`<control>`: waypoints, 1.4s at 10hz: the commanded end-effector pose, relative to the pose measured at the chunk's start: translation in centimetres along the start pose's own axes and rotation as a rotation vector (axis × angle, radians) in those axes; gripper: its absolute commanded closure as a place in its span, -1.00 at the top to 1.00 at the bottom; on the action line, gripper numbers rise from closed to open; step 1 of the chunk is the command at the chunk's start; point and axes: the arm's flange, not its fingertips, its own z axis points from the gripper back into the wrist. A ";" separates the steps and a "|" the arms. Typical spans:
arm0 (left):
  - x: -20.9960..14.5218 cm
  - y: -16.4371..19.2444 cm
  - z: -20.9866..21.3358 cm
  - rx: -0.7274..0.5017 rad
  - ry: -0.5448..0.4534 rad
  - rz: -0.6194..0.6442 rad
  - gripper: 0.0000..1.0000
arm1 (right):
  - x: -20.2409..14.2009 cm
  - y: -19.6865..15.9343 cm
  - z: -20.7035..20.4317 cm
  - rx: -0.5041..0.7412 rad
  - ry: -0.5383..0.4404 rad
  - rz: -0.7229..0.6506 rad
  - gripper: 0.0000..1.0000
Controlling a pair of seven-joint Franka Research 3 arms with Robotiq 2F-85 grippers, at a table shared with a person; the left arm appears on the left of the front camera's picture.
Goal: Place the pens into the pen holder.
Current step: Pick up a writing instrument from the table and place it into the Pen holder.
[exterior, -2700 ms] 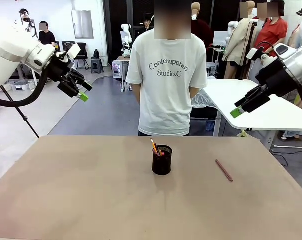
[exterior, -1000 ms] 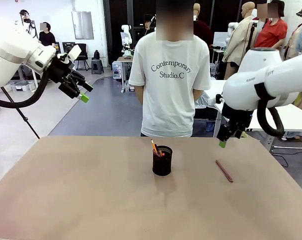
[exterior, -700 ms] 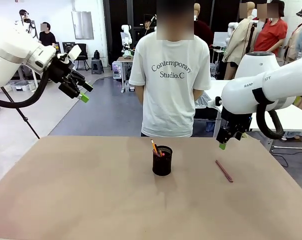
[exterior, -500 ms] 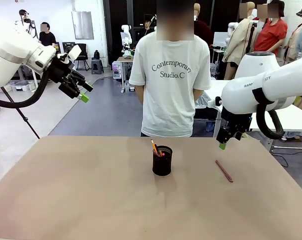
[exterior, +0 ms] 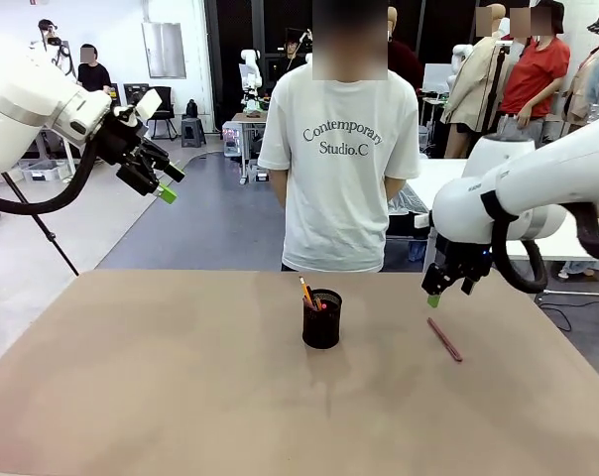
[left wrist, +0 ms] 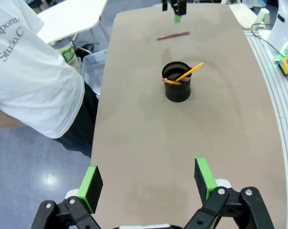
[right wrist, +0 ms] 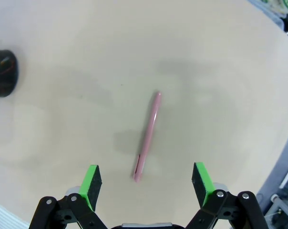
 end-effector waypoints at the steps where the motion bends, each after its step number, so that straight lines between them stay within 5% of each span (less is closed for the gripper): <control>1: 0.0 0.0 0.2 0.006 0.001 -0.007 1.00 | 1.6 -0.1 -1.5 -0.046 0.027 -0.028 1.00; 8: 0.0 0.0 0.2 0.006 0.001 -0.007 1.00 | 2.2 -0.7 -6.7 -0.039 0.165 -0.149 1.00; 14: 0.0 0.0 0.2 0.006 0.001 -0.007 1.00 | 1.3 -0.7 -7.2 -0.008 0.149 -0.147 1.00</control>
